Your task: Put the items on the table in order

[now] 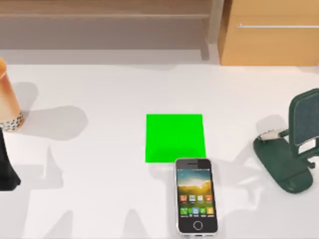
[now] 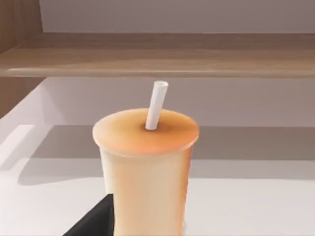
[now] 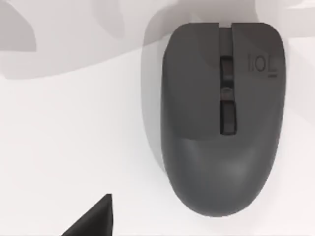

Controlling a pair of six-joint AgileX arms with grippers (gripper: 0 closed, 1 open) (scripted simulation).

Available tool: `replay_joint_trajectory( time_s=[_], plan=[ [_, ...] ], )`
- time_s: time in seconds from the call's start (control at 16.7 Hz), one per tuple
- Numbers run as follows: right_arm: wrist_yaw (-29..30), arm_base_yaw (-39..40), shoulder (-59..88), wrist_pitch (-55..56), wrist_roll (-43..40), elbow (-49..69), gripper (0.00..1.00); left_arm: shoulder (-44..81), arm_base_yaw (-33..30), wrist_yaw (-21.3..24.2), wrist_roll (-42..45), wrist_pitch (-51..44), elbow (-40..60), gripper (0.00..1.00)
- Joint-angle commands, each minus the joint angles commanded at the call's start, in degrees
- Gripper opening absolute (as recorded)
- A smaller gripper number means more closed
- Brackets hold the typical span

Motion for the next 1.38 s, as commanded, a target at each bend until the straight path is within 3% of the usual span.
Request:
replay_joint_trajectory(
  time_s=[0.54, 1.08, 1.38],
  plan=[
    [-0.01, -0.51, 2.96, -0.88, -2.38, 1.16, 1.0, 0.0, 0.0, 0.0, 0.0, 0.0, 0.0, 1.0],
    [0.0, -0.47, 11.31, 18.19, -2.17, -9.24, 1.0, 0.0, 0.0, 0.0, 0.0, 0.0, 0.0, 1.0],
    [0.01, -0.48, 12.18, 19.69, -2.22, -10.18, 1.0, 0.0, 0.0, 0.0, 0.0, 0.0, 0.0, 1.0]
  ],
)
